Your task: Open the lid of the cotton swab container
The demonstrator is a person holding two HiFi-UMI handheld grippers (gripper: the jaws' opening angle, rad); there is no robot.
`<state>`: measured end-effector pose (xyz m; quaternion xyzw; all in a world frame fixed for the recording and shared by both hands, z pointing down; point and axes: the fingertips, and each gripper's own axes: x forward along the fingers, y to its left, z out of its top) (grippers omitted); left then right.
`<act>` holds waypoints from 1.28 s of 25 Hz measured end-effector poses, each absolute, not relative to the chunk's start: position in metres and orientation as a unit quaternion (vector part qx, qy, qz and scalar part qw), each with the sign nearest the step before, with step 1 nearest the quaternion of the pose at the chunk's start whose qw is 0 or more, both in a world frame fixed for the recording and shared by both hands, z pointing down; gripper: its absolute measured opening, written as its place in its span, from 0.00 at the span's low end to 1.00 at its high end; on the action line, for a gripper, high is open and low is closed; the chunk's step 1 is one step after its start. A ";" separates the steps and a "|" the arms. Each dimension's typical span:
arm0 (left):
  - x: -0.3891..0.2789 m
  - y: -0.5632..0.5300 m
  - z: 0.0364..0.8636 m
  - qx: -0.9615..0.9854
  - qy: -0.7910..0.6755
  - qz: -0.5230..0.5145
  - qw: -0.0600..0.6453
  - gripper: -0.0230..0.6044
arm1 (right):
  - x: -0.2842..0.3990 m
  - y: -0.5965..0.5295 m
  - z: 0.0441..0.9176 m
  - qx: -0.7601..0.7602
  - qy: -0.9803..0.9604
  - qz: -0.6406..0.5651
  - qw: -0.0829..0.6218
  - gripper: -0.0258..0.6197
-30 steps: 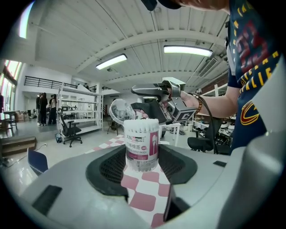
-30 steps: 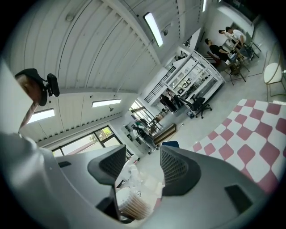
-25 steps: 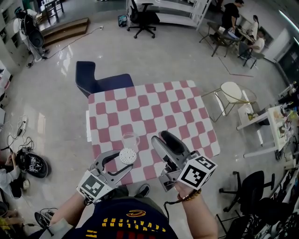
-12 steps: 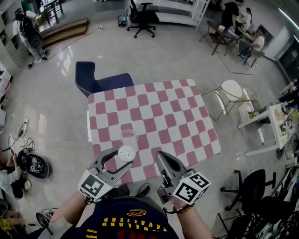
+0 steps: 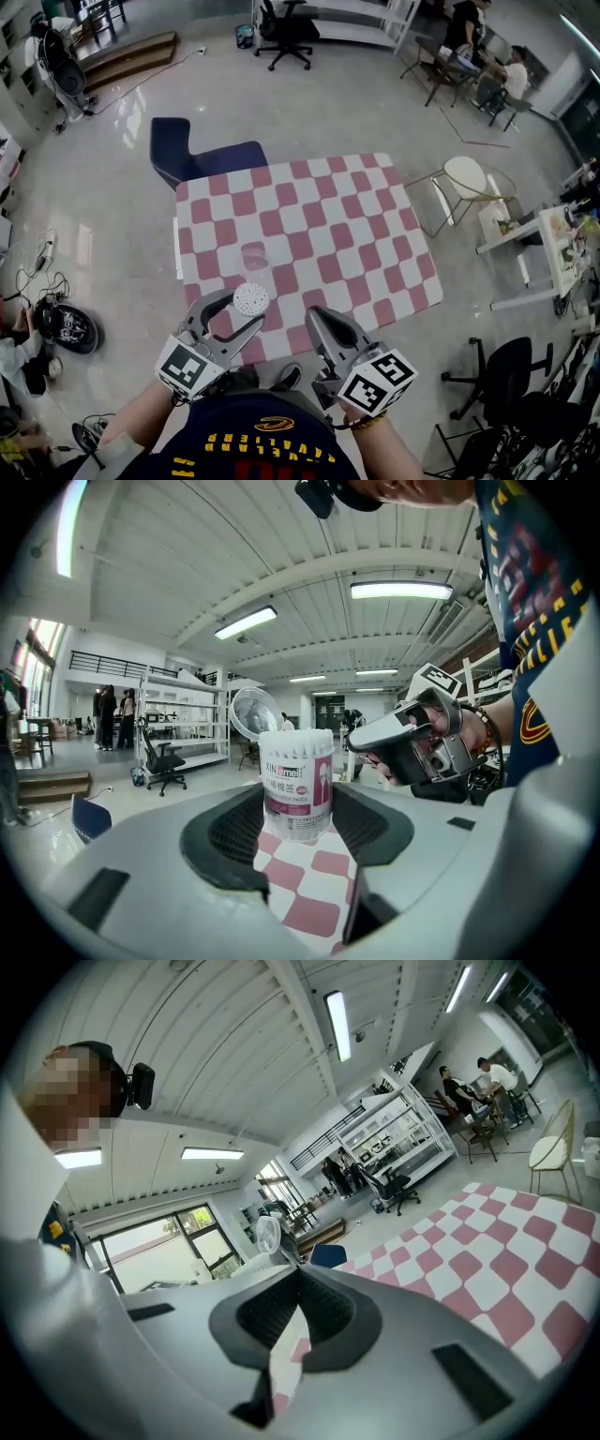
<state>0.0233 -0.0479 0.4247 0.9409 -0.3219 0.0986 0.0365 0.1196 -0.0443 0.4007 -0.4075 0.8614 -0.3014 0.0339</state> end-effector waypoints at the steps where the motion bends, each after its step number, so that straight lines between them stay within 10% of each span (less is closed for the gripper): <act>1: 0.024 -0.047 0.424 0.941 -0.322 0.097 0.042 0.41 | 0.120 -0.044 0.400 -0.408 0.862 -0.299 0.032 0.06; 32: 0.025 -0.044 0.424 0.939 -0.328 0.095 0.045 0.41 | 0.117 -0.039 0.397 -0.404 0.874 -0.270 0.012 0.06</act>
